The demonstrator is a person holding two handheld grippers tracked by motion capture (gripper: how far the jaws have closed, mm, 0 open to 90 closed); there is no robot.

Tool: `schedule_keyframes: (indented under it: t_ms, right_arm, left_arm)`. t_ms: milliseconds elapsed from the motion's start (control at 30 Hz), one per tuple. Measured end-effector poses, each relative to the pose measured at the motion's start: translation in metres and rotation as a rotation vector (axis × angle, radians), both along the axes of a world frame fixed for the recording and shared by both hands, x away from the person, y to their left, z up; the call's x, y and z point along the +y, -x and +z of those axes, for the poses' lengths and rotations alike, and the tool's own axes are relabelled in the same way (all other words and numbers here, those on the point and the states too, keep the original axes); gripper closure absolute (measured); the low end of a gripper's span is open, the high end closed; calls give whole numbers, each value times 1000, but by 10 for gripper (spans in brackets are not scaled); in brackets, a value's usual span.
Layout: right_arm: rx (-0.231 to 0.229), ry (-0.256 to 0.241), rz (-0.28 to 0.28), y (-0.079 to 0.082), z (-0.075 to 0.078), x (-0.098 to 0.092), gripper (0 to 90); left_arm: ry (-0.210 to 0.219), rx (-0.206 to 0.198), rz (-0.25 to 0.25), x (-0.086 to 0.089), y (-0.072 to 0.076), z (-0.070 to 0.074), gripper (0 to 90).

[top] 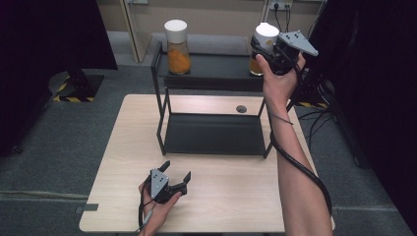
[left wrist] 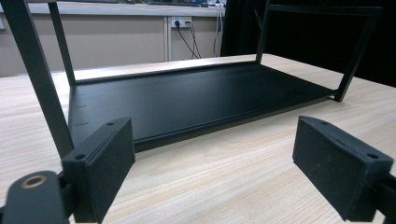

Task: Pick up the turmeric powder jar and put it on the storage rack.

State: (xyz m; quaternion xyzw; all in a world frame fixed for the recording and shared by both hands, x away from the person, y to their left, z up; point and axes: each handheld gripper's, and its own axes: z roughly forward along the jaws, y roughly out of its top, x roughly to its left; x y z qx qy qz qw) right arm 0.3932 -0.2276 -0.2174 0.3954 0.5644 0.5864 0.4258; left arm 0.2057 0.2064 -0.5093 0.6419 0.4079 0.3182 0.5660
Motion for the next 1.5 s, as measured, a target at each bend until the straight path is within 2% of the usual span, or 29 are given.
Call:
schedule_keyframes:
  t_ms: [767, 1067, 1233, 1333, 1500]
  right_arm:
    - [0, 20, -5, -13, -2, 3, 309]
    - [-11, 34, 3, -12, -4, 3, 305]
    - [13, 35, 19, -12, 1, -2, 224]
    - [25, 14, 29, -12, 2, -4, 133]
    - [33, 16, 36, -7, 1, -8, 71]
  left_arm:
    - [3, 2, -1, 1, 0, 0, 128]
    - [4, 1, -1, 0, 0, 0, 127]
    - [-2, -2, -1, 0, 0, 0, 127]
    - [3, 0, 0, 0, 0, 0, 127]
    - [-2, -1, -1, 0, 0, 0, 128]
